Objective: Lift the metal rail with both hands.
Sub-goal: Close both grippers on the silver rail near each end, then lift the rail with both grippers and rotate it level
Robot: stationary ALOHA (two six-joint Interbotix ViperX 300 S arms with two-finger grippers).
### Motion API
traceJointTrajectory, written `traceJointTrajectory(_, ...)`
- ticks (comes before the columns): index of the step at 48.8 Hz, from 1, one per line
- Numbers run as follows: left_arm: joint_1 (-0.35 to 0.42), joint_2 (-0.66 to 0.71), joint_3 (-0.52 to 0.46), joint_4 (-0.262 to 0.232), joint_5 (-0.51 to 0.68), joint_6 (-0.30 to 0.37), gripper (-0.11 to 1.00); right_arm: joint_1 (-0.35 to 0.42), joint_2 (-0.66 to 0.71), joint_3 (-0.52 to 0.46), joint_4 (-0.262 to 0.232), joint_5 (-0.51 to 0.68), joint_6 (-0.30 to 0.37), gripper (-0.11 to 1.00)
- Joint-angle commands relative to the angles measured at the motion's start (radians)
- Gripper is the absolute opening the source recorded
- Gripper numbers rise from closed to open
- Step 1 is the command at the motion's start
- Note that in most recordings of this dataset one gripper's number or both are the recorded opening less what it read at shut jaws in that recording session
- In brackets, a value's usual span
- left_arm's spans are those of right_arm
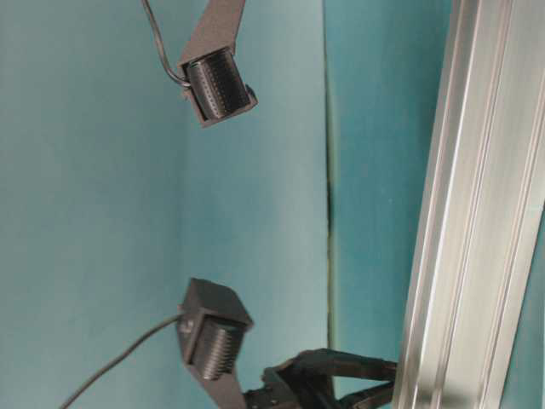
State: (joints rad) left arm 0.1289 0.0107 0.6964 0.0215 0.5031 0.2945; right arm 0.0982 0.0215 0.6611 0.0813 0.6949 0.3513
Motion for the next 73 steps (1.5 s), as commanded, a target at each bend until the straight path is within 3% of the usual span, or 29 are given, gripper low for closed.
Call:
traceJointTrajectory(1,0.005,-0.003,0.002,0.002,-0.02,0.002,0.98,0.002,0.006,-0.002,0.003,-0.005,0.002,0.98)
traceJointTrajectory(37,0.005,-0.005,0.002,0.002,-0.031,-0.006,0.91,0.015,0.034,0.011,0.003,-0.014,0.005,0.95)
traceJointTrajectory(42,0.003,-0.008,0.008,0.002,-0.031,-0.008,0.76,0.017,0.034,0.011,0.009,-0.009,0.025,0.84)
traceJointTrajectory(50,-0.005,-0.009,0.021,0.002,-0.043,0.008,0.36,0.017,0.035,0.011,0.009,-0.028,0.072,0.48)
traceJointTrajectory(52,-0.006,-0.011,0.025,0.002,-0.049,0.012,0.36,0.017,0.034,0.011,0.009,-0.031,0.074,0.4)
traceJointTrajectory(73,-0.008,-0.012,0.025,0.002,-0.052,0.029,0.36,0.021,0.035,0.006,0.032,-0.037,0.072,0.4)
